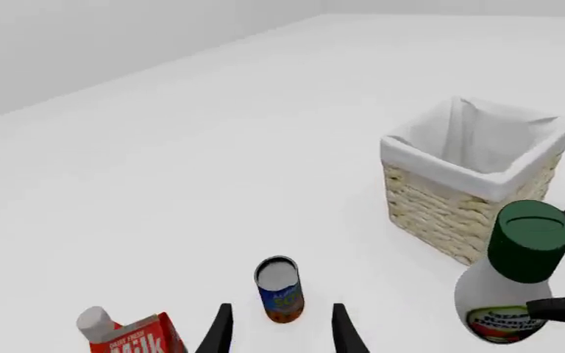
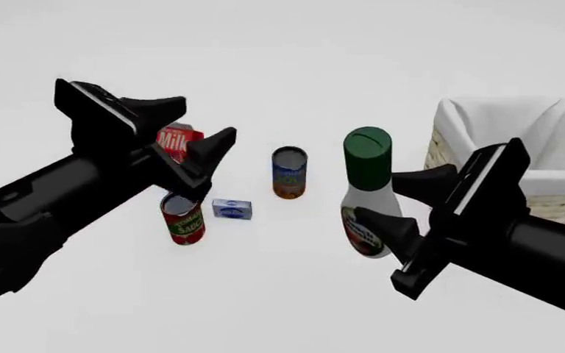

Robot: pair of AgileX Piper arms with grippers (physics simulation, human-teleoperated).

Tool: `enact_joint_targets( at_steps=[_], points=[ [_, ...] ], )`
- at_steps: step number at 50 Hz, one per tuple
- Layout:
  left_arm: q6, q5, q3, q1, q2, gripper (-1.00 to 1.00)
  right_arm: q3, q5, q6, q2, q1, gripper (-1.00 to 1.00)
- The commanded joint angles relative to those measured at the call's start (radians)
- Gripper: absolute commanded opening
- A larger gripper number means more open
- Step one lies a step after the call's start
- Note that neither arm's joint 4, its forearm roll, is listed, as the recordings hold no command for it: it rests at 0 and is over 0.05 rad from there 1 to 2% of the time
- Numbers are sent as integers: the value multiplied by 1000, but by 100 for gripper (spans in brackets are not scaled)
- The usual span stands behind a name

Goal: Pick the salad dressing and place it in the basket.

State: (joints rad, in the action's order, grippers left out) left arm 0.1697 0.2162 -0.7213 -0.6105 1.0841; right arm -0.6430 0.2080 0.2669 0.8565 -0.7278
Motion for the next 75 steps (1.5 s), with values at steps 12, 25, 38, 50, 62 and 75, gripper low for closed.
enact_joint_targets(
  at_steps=[12, 25, 38, 50, 62, 75],
  points=[
    [33, 44, 213, 168, -134, 100, -26, -16, -18, 0, 0, -100],
    [51, 127, 318, 204, -201, 100, -48, 7, -18, -17, 4, -100],
    [38, 161, 369, 233, -270, 100, -149, 111, -26, -16, 40, -100],
    [40, 153, 358, 225, -268, 100, -264, 197, -46, 13, 56, -100],
    [44, 143, 361, 234, -285, 100, -442, 303, -62, 66, 98, -100],
    [4, 116, 393, 285, -327, 100, -528, 345, -55, 104, 181, -100]
  ],
)
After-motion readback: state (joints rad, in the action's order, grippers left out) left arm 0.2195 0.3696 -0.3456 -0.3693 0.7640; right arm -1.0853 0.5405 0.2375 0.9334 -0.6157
